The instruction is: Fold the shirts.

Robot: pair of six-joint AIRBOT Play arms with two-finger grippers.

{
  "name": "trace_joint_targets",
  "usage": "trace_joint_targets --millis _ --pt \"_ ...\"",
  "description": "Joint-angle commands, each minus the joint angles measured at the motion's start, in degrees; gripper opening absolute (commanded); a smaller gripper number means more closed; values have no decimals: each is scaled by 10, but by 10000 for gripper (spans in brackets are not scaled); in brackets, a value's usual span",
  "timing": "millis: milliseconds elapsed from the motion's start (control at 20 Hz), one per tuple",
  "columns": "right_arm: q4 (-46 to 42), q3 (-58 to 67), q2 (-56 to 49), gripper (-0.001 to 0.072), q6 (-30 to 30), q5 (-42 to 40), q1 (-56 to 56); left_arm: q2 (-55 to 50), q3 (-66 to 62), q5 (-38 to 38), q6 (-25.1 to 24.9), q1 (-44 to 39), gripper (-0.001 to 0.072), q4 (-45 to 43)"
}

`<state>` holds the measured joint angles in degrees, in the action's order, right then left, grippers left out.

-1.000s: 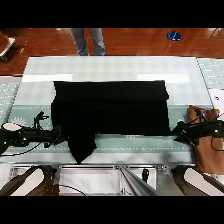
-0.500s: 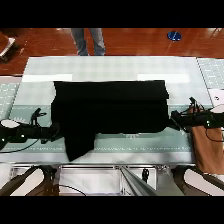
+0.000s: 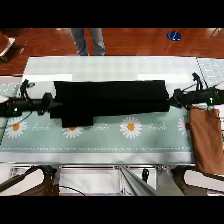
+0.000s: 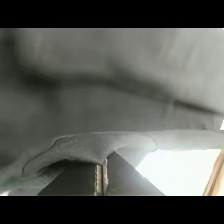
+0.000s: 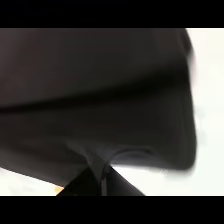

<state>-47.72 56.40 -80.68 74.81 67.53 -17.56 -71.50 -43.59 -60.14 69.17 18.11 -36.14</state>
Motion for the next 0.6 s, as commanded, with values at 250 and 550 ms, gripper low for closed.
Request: trace_joint_targets --millis 250,550 --pt "14 196 -147 27 36 -11 17 -223 -273 4 57 -38 19 25" --pt "59 245 -214 27 35 -36 17 -320 -344 -31 57 -54 19 25"
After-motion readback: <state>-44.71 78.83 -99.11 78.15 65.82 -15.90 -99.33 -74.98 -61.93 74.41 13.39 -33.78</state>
